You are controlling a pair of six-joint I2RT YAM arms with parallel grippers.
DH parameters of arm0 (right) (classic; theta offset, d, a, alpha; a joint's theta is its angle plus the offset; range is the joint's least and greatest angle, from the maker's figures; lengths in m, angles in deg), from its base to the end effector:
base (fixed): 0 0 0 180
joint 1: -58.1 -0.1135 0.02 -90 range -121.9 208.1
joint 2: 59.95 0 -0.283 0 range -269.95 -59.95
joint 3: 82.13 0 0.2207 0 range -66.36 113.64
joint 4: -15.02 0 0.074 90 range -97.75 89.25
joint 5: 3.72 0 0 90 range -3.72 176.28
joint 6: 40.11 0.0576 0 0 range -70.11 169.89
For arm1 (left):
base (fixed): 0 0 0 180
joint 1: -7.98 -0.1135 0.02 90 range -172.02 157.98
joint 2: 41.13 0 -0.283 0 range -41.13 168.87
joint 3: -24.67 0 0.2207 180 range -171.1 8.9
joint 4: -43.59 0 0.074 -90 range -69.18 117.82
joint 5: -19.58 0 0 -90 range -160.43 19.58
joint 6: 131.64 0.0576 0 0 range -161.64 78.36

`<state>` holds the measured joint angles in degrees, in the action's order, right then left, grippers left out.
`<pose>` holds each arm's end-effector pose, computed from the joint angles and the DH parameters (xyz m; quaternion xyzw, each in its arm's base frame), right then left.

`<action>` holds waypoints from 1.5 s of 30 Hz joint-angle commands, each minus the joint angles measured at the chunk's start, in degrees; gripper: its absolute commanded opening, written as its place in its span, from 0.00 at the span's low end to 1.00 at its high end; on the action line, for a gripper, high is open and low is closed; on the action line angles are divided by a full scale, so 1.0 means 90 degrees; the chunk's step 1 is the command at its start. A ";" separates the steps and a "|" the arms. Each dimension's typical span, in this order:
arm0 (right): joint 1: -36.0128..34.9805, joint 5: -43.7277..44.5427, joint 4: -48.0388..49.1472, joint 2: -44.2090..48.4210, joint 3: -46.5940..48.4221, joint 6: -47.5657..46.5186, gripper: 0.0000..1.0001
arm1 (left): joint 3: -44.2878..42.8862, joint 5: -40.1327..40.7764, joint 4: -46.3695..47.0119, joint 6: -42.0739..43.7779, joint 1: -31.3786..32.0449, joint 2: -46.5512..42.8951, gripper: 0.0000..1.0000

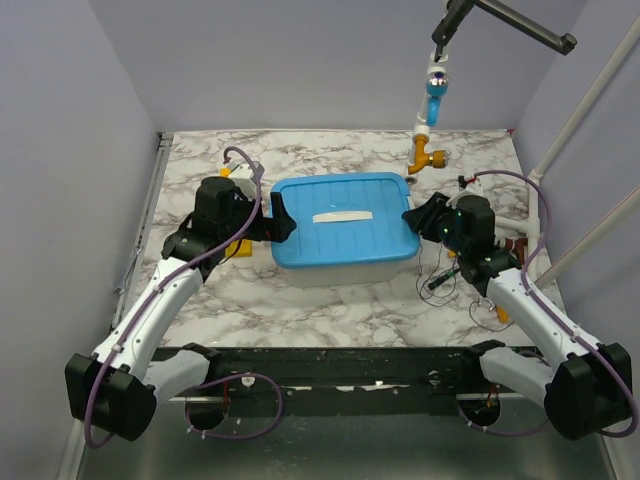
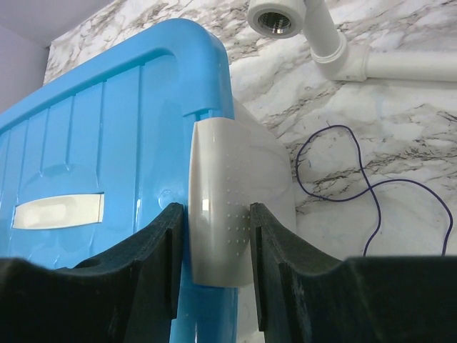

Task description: Organize the chemistry lab equipment

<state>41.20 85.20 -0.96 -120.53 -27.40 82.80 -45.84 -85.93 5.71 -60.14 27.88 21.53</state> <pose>0.2128 0.0658 0.2886 0.1101 0.8208 0.2431 0.5050 0.2024 -0.0896 0.3302 0.0779 0.8573 -0.2732 0.4292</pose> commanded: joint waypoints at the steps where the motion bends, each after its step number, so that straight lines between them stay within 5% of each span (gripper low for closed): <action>1: 0.0147 0.0407 -0.0566 -0.0046 -0.0127 -0.0427 0.06 | 0.0338 -0.0213 0.0189 -0.0658 -0.0260 -0.0424 0.99; 10: 0.0151 0.0165 -0.0441 -0.0071 -0.0162 -0.0363 0.06 | 0.1204 -0.1404 0.1240 -0.1537 -0.0895 -0.0306 0.99; 25: 0.0155 -0.0261 -0.0226 0.0055 -0.0368 -0.0239 0.05 | 0.2056 -0.1947 0.2746 -0.2291 -0.1070 0.0114 0.98; 30: 0.0150 -0.0459 -0.0114 -0.0015 -0.0382 -0.0262 0.05 | 0.1878 -0.1876 0.2497 -0.1872 -0.0960 0.0105 0.80; 45: 0.0145 -0.0292 -0.0280 0.0030 -0.0411 -0.0326 0.05 | 0.0698 0.0204 0.0500 -0.0521 0.0269 0.0504 0.50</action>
<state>42.86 82.73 1.36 -119.92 -28.93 82.14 -37.69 -87.18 15.90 -69.19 26.63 23.21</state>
